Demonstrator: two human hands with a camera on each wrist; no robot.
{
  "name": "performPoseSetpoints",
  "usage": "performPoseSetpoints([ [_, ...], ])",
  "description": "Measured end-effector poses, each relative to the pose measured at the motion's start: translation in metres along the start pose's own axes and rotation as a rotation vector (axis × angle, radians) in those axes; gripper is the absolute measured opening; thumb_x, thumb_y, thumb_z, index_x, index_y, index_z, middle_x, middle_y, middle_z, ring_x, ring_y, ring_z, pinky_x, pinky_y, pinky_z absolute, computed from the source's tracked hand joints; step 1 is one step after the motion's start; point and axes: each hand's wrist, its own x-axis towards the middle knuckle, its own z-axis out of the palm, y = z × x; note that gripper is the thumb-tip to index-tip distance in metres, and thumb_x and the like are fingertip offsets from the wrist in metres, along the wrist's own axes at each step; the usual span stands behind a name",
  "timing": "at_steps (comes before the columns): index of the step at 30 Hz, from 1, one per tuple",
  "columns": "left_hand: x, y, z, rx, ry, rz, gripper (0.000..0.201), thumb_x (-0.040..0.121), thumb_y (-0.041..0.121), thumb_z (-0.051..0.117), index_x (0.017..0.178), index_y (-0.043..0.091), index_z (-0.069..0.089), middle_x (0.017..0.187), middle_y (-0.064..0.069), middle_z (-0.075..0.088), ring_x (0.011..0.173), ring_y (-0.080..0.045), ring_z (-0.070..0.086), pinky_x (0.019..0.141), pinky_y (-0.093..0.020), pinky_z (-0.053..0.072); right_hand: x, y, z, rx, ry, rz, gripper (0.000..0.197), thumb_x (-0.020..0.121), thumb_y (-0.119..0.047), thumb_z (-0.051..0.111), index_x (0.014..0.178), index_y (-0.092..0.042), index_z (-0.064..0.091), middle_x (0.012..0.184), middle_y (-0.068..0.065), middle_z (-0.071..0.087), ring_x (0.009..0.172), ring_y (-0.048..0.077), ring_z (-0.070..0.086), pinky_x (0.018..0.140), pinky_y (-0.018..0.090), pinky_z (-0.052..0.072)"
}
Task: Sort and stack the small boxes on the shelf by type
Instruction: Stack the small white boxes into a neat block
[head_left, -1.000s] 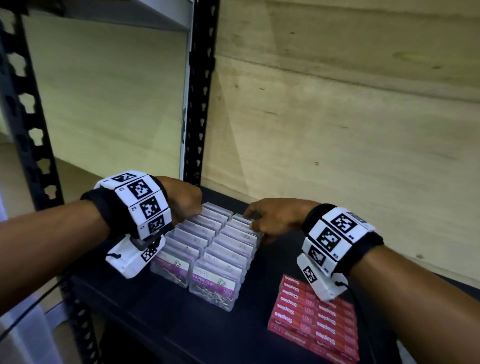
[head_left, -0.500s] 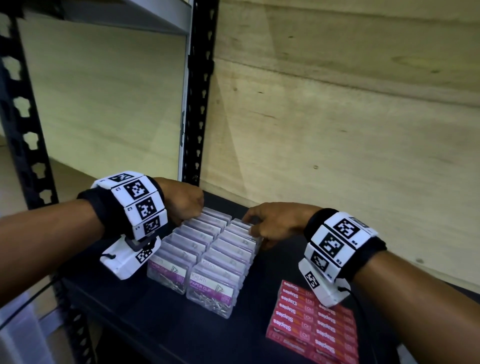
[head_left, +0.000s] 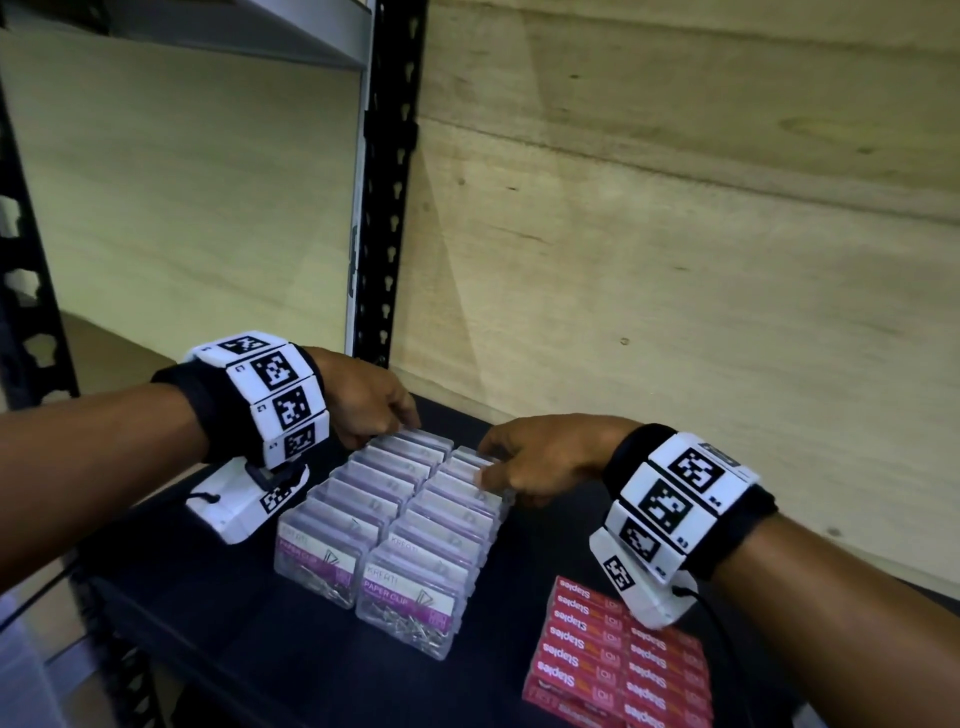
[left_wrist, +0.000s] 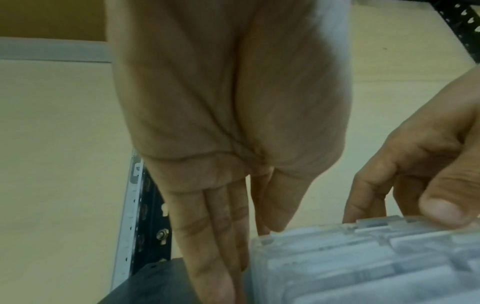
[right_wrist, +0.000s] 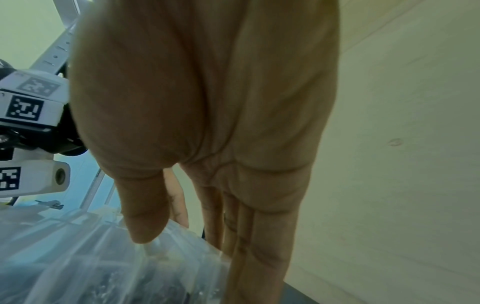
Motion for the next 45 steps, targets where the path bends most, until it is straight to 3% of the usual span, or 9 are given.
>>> performPoseSetpoints([
  [3,0.0,0.0,0.001,0.065,0.011,0.039,0.037,0.101,0.021,0.049,0.138,0.024,0.051,0.107,0.008,0.059,0.099,-0.016,0.065,0.085,-0.026,0.056,0.0,0.001,0.0,-0.021,0.009,-0.011,0.043,0.1,-0.038,0.053,0.136,-0.016,0.049,0.12,0.008,0.066,0.106,0.026,0.068,0.095,0.039,0.055],
  [11,-0.003,-0.003,0.003,0.091,0.013,0.054,0.038,0.1,0.024,0.05,0.138,0.027,0.051,0.123,0.005,0.061,0.104,-0.018,0.065,0.09,-0.03,0.056,0.004,0.008,0.002,0.049,0.012,-0.016,0.044,0.097,-0.038,0.058,0.135,-0.02,0.049,0.117,0.007,0.066,0.105,0.026,0.068,0.093,0.038,0.057],
  [16,-0.006,-0.002,0.003,0.095,0.022,0.059,0.037,0.1,0.026,0.05,0.136,0.029,0.051,0.116,0.009,0.062,0.096,-0.012,0.066,0.08,-0.021,0.054,0.002,0.008,0.003,0.052,0.001,-0.022,0.046,0.097,-0.039,0.058,0.138,-0.02,0.046,0.118,0.009,0.066,0.105,0.025,0.067,0.093,0.037,0.056],
  [24,-0.007,-0.001,0.003,0.078,0.006,0.061,0.036,0.101,0.025,0.05,0.136,0.029,0.051,0.11,0.01,0.063,0.088,-0.01,0.064,0.071,-0.017,0.051,0.0,0.008,0.003,0.052,-0.005,-0.009,0.043,0.098,-0.038,0.057,0.136,-0.021,0.046,0.119,0.009,0.066,0.107,0.024,0.066,0.093,0.037,0.056],
  [29,-0.005,-0.001,0.003,0.124,0.019,0.061,0.036,0.1,0.025,0.05,0.136,0.031,0.051,0.107,0.015,0.06,0.088,-0.003,0.059,0.073,-0.016,0.048,-0.001,0.009,0.003,0.058,-0.011,-0.005,0.043,0.097,-0.039,0.057,0.135,-0.02,0.047,0.12,0.011,0.066,0.102,0.023,0.066,0.091,0.035,0.056],
  [32,-0.006,0.0,0.004,0.131,0.002,0.047,0.038,0.1,0.026,0.05,0.138,0.031,0.05,0.121,0.01,0.06,0.102,-0.01,0.062,0.087,-0.025,0.054,-0.003,0.008,0.003,0.034,-0.013,0.006,0.046,0.097,-0.043,0.057,0.136,-0.022,0.046,0.12,0.011,0.066,0.1,0.022,0.066,0.094,0.037,0.056],
  [35,-0.013,0.01,0.005,0.222,0.005,0.044,0.042,0.102,0.032,0.045,0.144,0.031,0.044,0.134,0.01,0.054,0.117,-0.01,0.053,0.101,-0.024,0.042,-0.01,0.011,0.003,-0.026,0.001,0.013,0.055,0.094,-0.05,0.057,0.14,-0.022,0.043,0.121,0.007,0.066,0.107,0.024,0.066,0.097,0.039,0.054],
  [38,-0.022,0.021,0.004,0.322,0.031,0.057,0.047,0.103,0.04,0.04,0.148,0.028,0.038,0.146,0.006,0.045,0.132,-0.013,0.042,0.108,-0.026,0.032,-0.024,0.017,0.001,-0.097,0.025,0.022,0.06,0.094,-0.052,0.055,0.145,-0.022,0.042,0.135,0.001,0.057,0.113,0.02,0.06,0.101,0.038,0.05],
  [45,-0.05,0.072,0.014,0.472,0.146,0.269,0.053,0.095,0.057,0.046,0.139,0.028,0.048,0.135,0.006,0.054,0.116,-0.013,0.053,0.101,-0.033,0.045,-0.082,0.044,-0.004,-0.157,0.011,0.11,0.061,0.091,-0.055,0.059,0.143,-0.026,0.047,0.139,-0.003,0.055,0.122,0.018,0.055,0.105,0.035,0.042],
])
